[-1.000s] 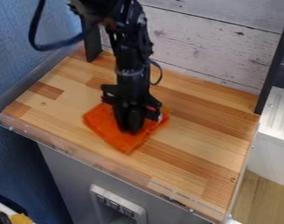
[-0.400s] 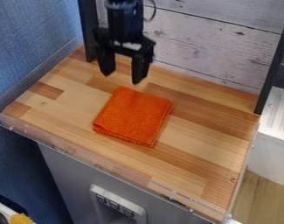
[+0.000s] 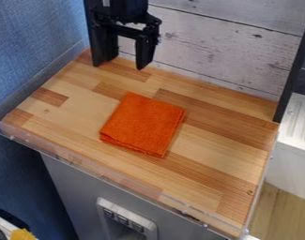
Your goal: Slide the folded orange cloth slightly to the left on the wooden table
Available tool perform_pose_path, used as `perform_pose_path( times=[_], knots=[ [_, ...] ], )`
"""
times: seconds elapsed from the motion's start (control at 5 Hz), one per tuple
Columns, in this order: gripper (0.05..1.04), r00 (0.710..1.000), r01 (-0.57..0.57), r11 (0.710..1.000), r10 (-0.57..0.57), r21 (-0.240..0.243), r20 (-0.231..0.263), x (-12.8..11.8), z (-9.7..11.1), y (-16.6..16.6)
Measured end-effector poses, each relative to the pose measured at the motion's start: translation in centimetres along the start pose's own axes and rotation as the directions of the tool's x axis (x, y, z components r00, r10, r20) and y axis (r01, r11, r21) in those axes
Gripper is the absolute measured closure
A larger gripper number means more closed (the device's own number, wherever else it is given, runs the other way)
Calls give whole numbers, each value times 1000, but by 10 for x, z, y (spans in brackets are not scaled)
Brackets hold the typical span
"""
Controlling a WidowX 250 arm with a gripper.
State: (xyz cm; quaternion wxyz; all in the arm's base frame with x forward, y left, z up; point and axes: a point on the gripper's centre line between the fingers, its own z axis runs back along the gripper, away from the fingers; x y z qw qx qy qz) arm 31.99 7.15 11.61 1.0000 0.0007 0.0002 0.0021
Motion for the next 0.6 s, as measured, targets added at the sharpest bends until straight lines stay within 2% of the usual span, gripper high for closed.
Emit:
perform_pose_path(
  times=[0.6],
  knots=[
    [84,999,0,1000,0,13,46,6,16,23]
  ],
)
